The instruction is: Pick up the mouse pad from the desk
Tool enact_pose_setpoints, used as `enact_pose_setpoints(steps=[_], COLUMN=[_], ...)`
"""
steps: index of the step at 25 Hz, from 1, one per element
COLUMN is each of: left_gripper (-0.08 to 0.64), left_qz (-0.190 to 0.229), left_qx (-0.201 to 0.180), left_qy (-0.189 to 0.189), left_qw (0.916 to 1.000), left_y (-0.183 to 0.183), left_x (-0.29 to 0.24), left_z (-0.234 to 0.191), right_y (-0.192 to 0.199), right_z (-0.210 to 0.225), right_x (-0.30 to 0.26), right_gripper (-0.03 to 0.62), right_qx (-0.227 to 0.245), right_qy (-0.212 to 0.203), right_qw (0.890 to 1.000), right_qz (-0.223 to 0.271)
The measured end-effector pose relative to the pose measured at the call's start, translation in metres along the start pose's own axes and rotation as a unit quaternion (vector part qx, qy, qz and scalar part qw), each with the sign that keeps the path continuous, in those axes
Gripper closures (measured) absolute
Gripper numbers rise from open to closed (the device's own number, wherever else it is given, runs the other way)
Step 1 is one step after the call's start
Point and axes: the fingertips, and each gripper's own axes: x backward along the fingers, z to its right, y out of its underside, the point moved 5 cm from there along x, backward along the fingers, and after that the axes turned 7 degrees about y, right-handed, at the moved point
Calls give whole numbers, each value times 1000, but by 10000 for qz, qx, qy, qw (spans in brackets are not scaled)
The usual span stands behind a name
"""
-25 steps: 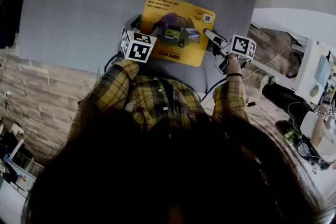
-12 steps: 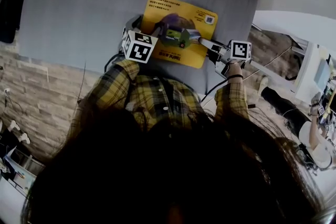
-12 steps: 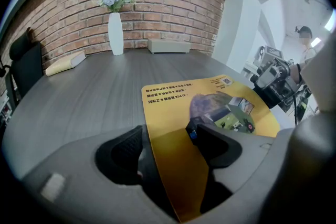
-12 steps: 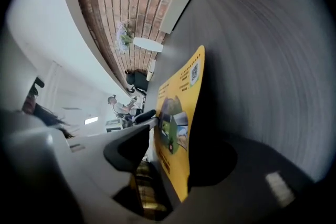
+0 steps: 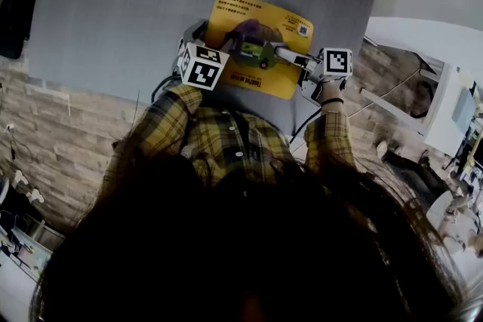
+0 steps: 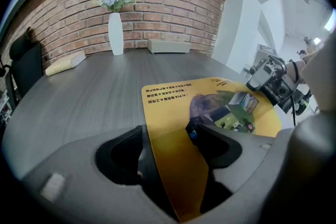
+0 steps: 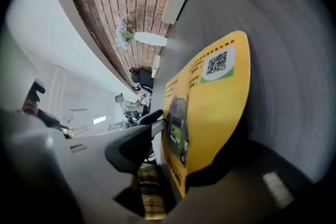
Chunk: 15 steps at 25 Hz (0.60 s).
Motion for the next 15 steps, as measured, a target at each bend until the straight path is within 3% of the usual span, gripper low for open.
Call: enact_pose_setpoints(steps=[3,9,15], left_gripper=[227,229,229], left_qz=[-11,27,7], left_qx=[6,2,18], left_qy=[-16,21,18], left_qw=[10000,10000,10000], left_y=[1,2,2], left_x=[2,-2,-1], left_z=[-1,0,0], right_y=[0,-1,0], right_z=[3,15,22], right_x=[-1,-1,1], right_gripper=[416,577,577], right_qx=[43,146,-191], right_qy=[36,328,482], right_qw=[10000,9993,9986], right_qz=[19,53,-44])
